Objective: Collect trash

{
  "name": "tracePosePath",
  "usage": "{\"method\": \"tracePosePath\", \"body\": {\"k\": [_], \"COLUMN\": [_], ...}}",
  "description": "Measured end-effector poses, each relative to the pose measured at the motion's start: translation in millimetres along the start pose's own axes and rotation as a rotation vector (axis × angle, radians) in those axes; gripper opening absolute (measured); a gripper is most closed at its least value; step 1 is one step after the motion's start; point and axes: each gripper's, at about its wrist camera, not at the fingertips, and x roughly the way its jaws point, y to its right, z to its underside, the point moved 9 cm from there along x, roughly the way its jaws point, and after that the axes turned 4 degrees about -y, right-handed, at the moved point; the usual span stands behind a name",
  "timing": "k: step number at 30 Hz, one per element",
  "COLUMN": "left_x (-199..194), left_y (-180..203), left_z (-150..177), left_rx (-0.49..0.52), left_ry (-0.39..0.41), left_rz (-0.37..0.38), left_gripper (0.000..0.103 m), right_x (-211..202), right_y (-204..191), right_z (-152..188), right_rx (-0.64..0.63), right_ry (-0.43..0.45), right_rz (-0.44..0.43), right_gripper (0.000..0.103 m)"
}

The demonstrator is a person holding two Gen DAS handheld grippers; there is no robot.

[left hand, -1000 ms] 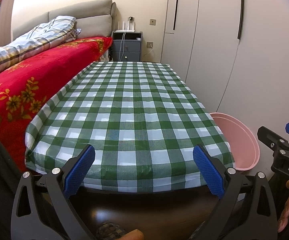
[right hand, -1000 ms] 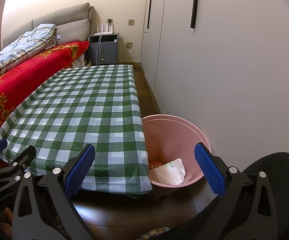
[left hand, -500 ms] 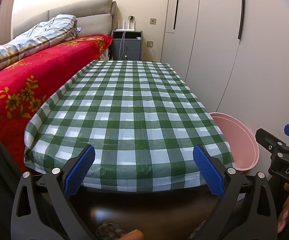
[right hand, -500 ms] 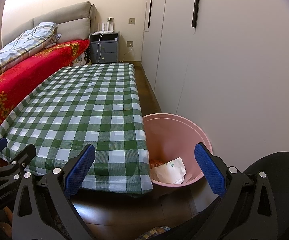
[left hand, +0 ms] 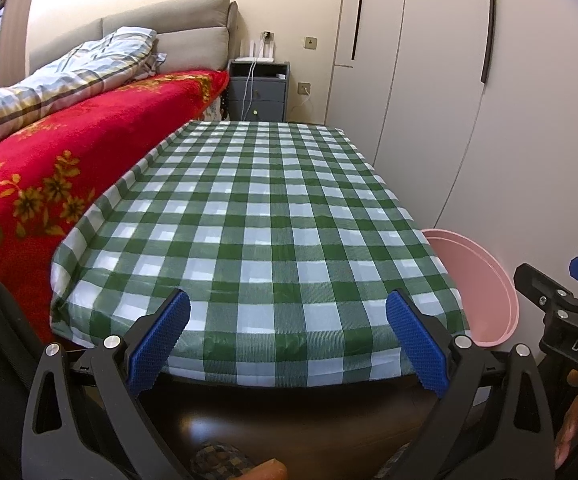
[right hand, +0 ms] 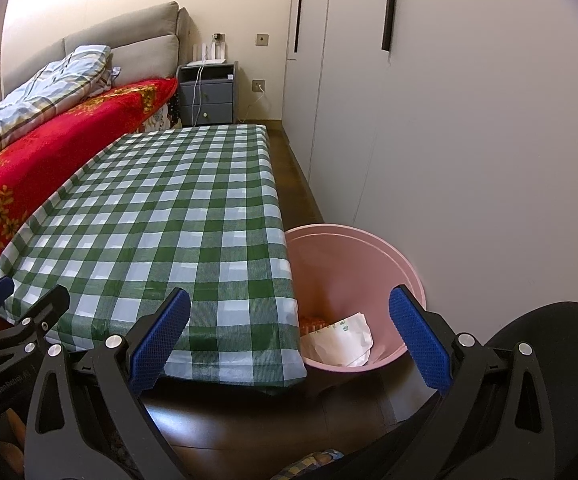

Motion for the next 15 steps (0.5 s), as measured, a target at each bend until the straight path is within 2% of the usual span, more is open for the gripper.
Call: {"method": "tracePosePath", "body": {"k": [5,7,10,13,15], "left_x": [-2.4,-3.0,-8.7,-17.9,-22.6], "left_y": [-7.8,-17.1,-43.0,-71.1,-86.3], "left_z": [-20.3,-39.3,-88.9,-162.4,-213.8], "left_rx": [-0.015,-0.025,-0.075,-0.113,-0.087], "left_ry": [0.014,0.016,0.061,0.153,0.232], "left_rz": [-0.032,-0.049,-0.068,-0.082,-0.105], "left_gripper": [0.095,0.095,0.095,0.095,0.095], "right_x": [8.3,10.2,14.4,20.7,24.8], "right_y": [3.3,3.1,-2.1,-12.2,-20.5], "right_z": [-6.4,-12.3,-26.2,-43.6,-55.1], "right_rx": [0.015,0.012,0.006,-0.010,-0.019], "right_ry": [-0.026,-0.028,-0.025,-0.020,-0.016], "right_rz": [0.004,0.010,0.014,0.016,0.014], "right_gripper": [0.098,0.098,0.098,0.098,0.098]}}
